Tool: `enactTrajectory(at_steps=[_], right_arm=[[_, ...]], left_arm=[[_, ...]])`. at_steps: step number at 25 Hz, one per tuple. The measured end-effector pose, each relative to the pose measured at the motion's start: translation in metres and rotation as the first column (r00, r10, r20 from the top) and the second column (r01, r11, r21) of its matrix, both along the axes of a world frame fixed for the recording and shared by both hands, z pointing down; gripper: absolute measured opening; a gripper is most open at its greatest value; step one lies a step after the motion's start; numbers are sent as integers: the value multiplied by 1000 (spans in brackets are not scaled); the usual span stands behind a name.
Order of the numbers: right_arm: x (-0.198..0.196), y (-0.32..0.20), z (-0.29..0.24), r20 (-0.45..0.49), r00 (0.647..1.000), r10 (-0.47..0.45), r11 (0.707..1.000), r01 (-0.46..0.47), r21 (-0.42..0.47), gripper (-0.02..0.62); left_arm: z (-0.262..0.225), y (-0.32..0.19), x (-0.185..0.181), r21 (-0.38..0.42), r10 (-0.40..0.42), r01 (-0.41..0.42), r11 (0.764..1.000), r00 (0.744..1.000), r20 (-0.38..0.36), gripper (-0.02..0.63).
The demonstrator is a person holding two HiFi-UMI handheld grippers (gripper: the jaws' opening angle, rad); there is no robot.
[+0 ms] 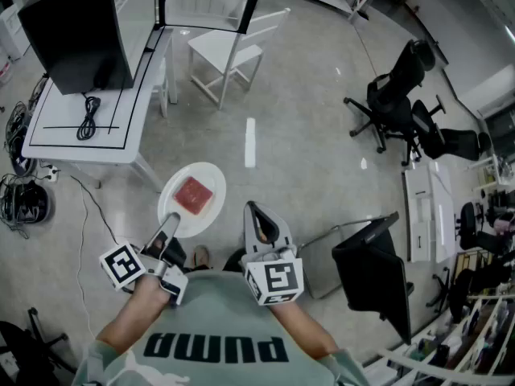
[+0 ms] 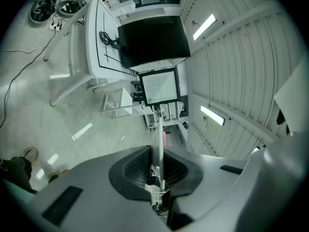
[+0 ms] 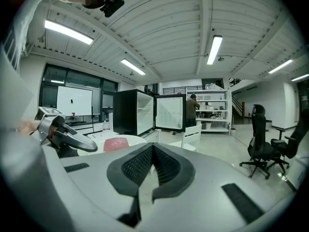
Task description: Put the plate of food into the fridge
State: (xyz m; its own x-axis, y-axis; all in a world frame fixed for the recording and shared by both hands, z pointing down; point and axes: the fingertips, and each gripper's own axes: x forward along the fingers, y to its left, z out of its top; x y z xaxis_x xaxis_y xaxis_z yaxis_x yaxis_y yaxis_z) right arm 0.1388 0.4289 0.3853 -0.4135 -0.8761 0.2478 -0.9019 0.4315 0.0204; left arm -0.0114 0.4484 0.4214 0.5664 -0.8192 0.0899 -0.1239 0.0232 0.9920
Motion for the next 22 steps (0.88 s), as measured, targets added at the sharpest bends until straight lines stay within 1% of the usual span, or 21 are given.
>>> enactTrajectory(at_steps=[3,9,14,22], right_arm=[[2,-2,-1,1,1000,-1,1000,1,15,3],[14,2,3,8,1000,9,1000,-9,12,3],[25,5,3,23,999,34,999,-34,4,3],[39,2,6,46,998,51,999,-51,-15,3]], left_arm=[[2,-1,3,1,0,0,1000,1000,2,37],[6,2,11,-9,2,-2,1000,1000,-2,37],[8,6,19,-19,25,-24,1000,999,26,37],[9,2,32,-28,45,-44,999,998,39,37]])
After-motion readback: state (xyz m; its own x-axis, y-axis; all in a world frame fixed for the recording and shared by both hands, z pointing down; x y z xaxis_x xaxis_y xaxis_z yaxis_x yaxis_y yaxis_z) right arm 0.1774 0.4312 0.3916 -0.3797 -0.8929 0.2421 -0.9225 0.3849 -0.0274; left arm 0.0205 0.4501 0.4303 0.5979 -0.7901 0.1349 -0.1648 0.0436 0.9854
